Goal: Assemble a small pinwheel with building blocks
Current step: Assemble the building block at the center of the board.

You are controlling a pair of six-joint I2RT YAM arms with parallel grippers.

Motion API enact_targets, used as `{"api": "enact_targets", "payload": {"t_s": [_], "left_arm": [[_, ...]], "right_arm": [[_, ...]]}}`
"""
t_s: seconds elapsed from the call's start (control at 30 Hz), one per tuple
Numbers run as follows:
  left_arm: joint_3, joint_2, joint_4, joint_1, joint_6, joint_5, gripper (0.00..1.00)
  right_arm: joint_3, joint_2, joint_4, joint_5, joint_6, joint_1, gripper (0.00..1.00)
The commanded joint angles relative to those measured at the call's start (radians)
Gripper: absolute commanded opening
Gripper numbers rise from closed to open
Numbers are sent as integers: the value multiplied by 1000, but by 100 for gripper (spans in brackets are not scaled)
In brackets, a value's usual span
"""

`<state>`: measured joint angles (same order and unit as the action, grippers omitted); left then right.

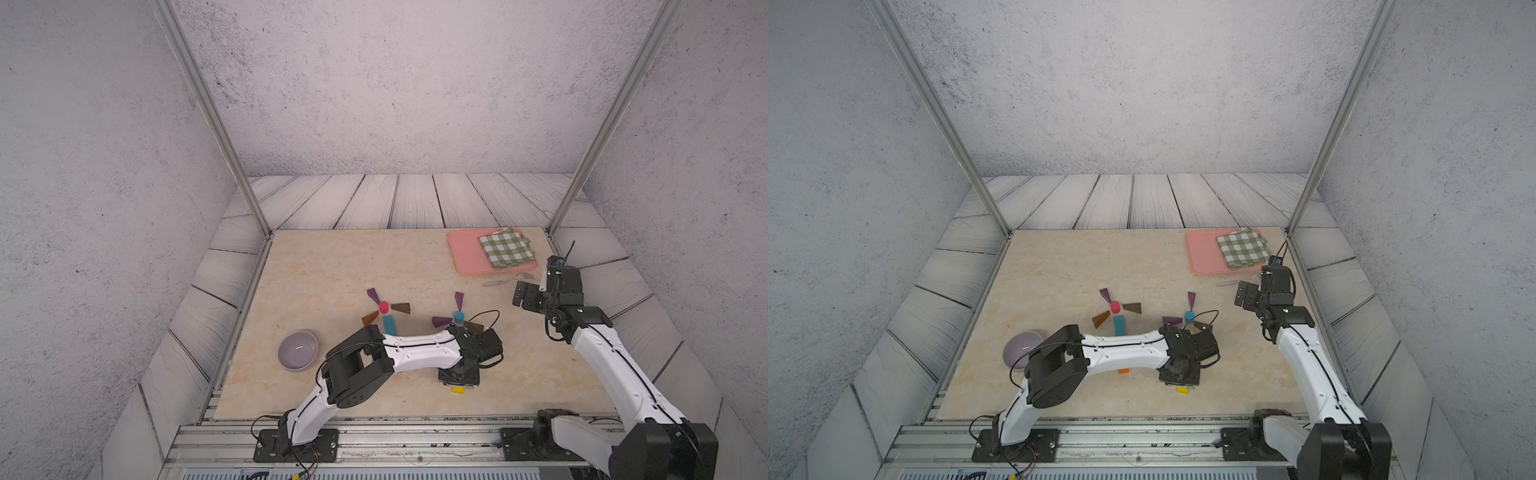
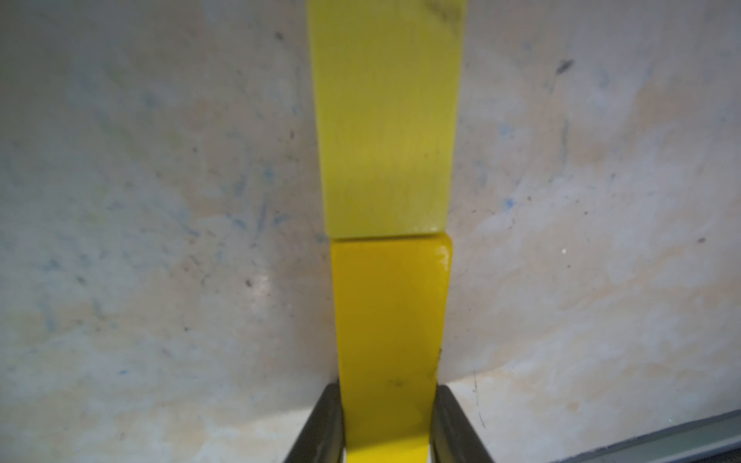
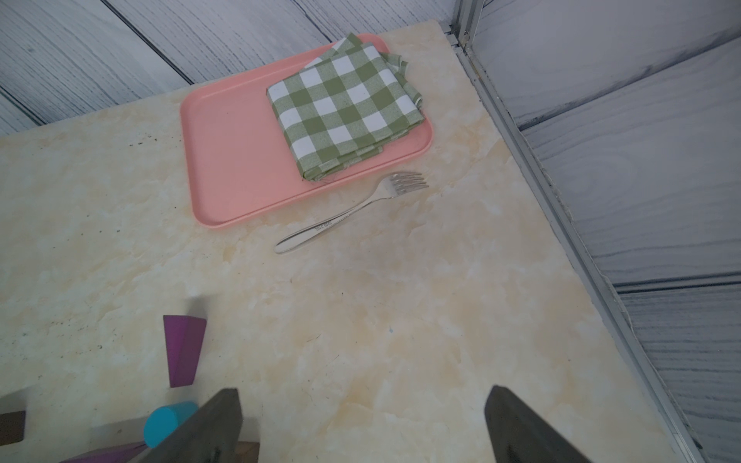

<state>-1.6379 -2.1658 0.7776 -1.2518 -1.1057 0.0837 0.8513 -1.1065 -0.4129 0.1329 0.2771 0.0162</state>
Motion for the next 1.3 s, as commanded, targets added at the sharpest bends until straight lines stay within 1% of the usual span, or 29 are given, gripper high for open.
{"api": "enact_targets", "payload": {"t_s": [0.0, 0.07, 0.23, 0.3, 0.33, 0.37, 0.4, 0.67, 0.73, 0.8, 0.9, 0.93, 0.97, 1.0, 1.03, 1.07, 1.1, 1.17, 1.23, 1.27], "left_arm": [[24, -26, 29, 11, -3, 2, 25], [24, -22, 38, 11, -2, -1, 29], [29, -13, 40, 11, -1, -10, 35], [23, -11, 53, 11, 2, -20, 44], [22, -10, 55, 10, 3, -21, 53], [18, -9, 59, 10, 5, -23, 79], [15, -7, 64, 11, 6, -28, 96], [-19, 44, 140, 9, 36, -87, 96], [-40, 82, 188, 7, 58, -130, 96], [-63, 143, 242, 9, 93, -194, 96], [-107, 288, 364, 18, 159, -373, 96], [-106, 349, 394, 33, 184, -449, 96], [-86, 412, 406, 57, 209, -516, 96], [-50, 483, 386, 87, 246, -551, 96], [8, 560, 336, 130, 301, -560, 96], [71, 638, 286, 207, 339, -543, 96], [128, 700, 235, 284, 373, -502, 96], [267, 822, 90, 459, 462, -364, 96], [342, 887, 42, 596, 492, -326, 96], [366, 905, 31, 648, 511, -327, 96]], "right_arm": [[-14, 29, -3, 1, 7, -5, 99], [-14, 28, -3, 0, 7, -5, 99], [-14, 29, -4, 0, 7, -4, 99], [-14, 28, -4, 0, 6, -5, 99], [-13, 28, -4, -1, 6, -4, 99], [-14, 29, -3, -3, 5, -4, 99], [-12, 27, -3, -2, 6, -4, 99], [-13, 26, -3, -3, 5, -5, 99], [-13, 23, -3, -4, 5, -4, 99], [-11, 21, -1, -5, 1, -5, 99], [-11, 19, 3, -16, -14, -5, 99], [-12, 18, 6, -18, -21, -5, 99], [-15, 19, 14, -19, -28, -5, 99], [-20, 20, 24, -19, -30, -5, 99], [-25, 22, 35, -19, -31, -4, 99], [-29, 22, 42, -22, -37, -5, 99], [-31, 23, 46, -20, -41, -5, 99], [-37, 25, 52, -6, -45, -4, 99], [-40, 28, 54, 9, -50, -5, 99], [-41, 30, 51, 17, -50, -4, 99]]}}
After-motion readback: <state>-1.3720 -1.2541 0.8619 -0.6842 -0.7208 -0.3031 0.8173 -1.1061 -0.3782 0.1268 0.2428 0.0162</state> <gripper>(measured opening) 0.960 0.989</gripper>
